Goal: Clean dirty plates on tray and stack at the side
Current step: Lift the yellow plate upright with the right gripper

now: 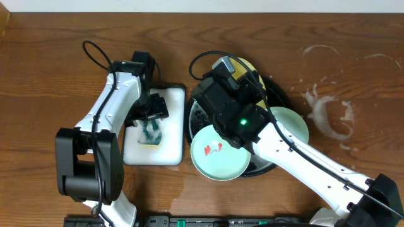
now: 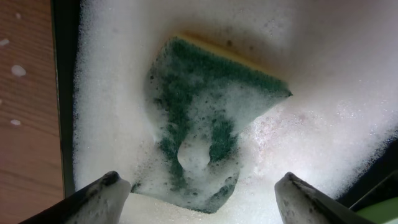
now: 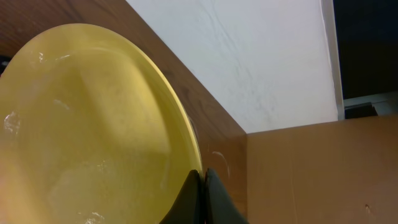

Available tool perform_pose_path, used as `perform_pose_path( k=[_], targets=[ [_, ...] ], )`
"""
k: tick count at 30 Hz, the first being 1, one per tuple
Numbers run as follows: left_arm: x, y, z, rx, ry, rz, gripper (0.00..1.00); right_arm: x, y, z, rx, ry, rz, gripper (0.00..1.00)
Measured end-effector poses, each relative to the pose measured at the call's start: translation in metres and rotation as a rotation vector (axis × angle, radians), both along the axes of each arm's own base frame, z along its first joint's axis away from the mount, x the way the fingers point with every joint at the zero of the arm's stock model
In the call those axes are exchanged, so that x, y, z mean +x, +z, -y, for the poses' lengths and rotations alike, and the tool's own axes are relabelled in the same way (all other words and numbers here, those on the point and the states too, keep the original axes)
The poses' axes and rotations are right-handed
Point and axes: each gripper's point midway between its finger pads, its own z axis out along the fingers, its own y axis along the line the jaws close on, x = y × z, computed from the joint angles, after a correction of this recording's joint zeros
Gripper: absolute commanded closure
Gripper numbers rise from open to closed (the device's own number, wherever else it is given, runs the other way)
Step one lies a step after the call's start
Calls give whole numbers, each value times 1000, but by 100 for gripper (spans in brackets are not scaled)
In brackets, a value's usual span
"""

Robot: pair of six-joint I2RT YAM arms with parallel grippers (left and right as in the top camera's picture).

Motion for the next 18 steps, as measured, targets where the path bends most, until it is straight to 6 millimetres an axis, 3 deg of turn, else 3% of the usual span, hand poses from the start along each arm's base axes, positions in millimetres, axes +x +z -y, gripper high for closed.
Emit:
perform_pose_path(
  k=[18],
  targets=[
    [0,0,0,0,0,0,18,0,0,0,5,-5,6,99]
  ],
)
